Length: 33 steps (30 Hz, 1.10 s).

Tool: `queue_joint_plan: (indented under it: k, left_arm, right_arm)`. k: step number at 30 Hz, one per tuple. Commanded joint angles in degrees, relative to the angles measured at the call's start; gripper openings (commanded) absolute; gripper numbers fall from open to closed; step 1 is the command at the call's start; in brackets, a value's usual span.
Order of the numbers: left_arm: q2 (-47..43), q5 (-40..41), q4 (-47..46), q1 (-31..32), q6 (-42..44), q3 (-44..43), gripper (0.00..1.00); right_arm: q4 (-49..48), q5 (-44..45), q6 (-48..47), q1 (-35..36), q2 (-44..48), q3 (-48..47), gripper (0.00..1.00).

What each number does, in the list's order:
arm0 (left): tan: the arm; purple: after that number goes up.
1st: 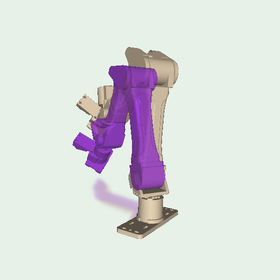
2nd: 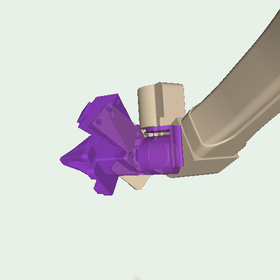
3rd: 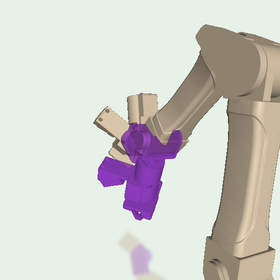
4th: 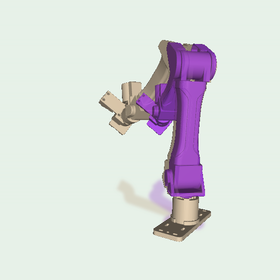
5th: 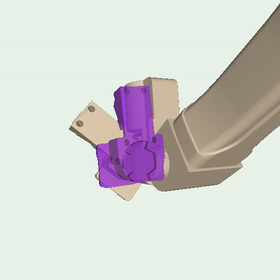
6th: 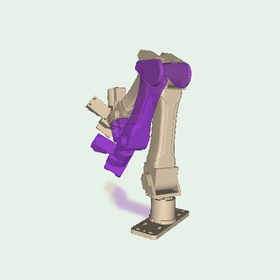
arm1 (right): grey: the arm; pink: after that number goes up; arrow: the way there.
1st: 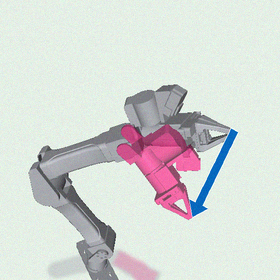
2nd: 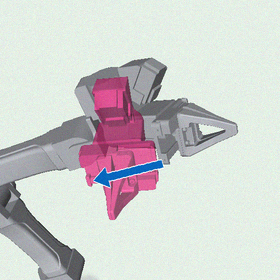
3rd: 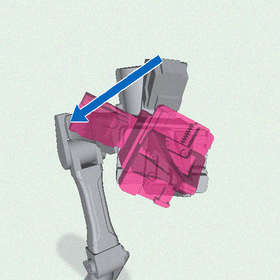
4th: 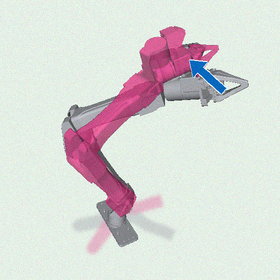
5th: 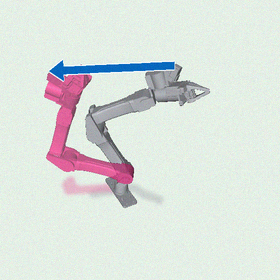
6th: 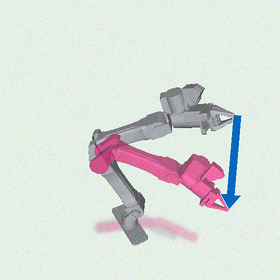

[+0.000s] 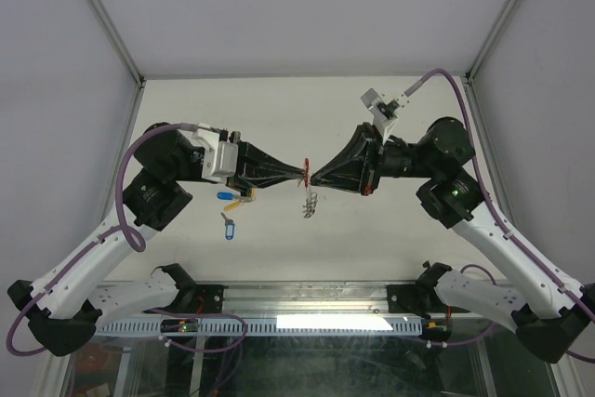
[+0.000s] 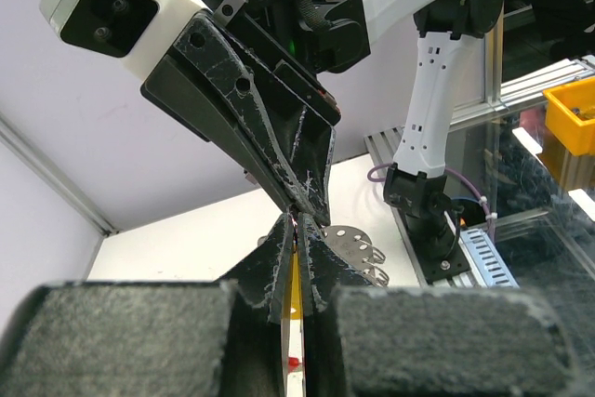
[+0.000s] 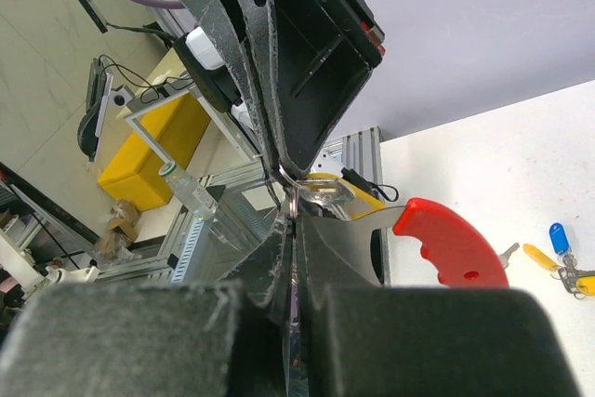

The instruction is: Put the keys on the keyring

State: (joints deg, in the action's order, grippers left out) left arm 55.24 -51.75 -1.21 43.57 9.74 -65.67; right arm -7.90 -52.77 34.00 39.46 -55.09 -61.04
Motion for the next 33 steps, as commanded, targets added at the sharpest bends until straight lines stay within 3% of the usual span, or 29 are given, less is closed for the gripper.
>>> queue_joint_plan:
  k: [1, 19, 29, 33]
  left_arm:
    - [0.0, -3.1, -1.6, 0.7, -0.8, 0.1, 0.00]
    - [0.3, -3.2, -1.5, 0.7, -0.9, -0.2, 0.00]
    - [0.2, -1.9, -1.8, 0.7, -0.9, -0.1, 0.00]
    - [0.5, -2.2, -2.0, 0.7, -1.1, -0.3, 0.00]
  right_arm:
    - [-3.7, 3.1, 0.0, -0.3, 1.9, -0.5, 0.00]
    - [-2.5, 5.2, -2.8, -0.3, 3.7, -0.5, 0.00]
    - [-9.8, -6.5, -0.4, -0.3, 2.4, 0.4, 0.00]
    - [-7.4, -5.0, -1.5, -0.2, 1.9, 0.3, 0.00]
